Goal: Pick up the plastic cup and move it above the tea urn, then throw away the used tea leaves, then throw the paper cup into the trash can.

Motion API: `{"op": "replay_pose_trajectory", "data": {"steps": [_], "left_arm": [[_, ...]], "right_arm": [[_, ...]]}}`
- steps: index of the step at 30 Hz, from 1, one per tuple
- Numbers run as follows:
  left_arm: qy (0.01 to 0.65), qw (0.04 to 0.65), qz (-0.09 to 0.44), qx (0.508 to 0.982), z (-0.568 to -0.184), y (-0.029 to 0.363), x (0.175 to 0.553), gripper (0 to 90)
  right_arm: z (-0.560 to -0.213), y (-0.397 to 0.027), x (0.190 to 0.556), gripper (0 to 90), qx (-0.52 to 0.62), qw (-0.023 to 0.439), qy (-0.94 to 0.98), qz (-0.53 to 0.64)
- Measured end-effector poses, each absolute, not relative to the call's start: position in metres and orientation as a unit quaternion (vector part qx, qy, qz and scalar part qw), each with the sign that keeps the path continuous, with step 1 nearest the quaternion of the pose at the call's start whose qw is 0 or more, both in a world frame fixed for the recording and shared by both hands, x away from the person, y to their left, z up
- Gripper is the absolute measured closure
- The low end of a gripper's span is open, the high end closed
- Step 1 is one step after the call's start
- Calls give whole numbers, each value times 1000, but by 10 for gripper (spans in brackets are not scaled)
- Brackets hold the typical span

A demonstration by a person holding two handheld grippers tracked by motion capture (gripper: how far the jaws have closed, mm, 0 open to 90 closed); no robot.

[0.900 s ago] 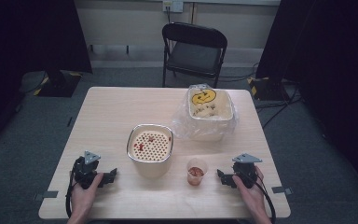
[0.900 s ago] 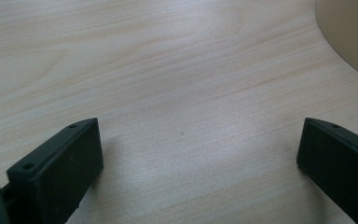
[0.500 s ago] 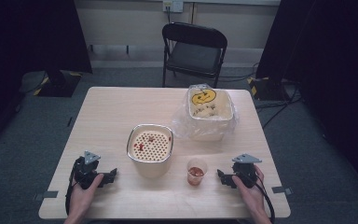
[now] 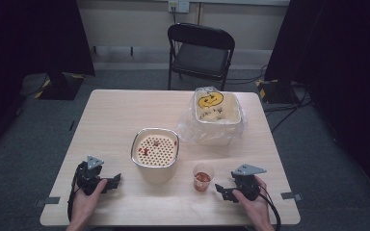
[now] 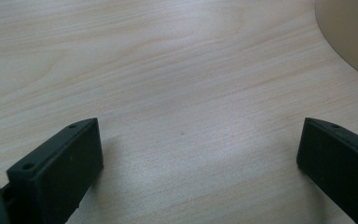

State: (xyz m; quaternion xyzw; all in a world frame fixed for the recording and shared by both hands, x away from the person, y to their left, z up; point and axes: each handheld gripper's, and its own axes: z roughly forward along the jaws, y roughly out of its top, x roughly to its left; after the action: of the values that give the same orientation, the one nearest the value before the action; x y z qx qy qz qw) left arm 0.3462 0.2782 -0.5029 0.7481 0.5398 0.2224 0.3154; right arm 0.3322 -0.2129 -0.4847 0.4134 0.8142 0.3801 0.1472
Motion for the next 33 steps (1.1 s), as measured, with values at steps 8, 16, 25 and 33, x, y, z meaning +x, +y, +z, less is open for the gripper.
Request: {"op": "replay_pose_trajectory", "data": {"steps": [8,16,25,33], "left_arm": [[539,315,223,749,-503,278,346,0],[540,315,223,748,-503,278,346,0],[540,315,223,748,-503,278,346,0],[540,314,226,748,-503,278,346,3]], "right_arm": [[-481,-184,327,159,366,118,829,407],[-482,-162,331,164,348,115,833,414],[-483,-148,344,250,340,111,825,437],[-487,-147,344,383,330,111,832,432]]}}
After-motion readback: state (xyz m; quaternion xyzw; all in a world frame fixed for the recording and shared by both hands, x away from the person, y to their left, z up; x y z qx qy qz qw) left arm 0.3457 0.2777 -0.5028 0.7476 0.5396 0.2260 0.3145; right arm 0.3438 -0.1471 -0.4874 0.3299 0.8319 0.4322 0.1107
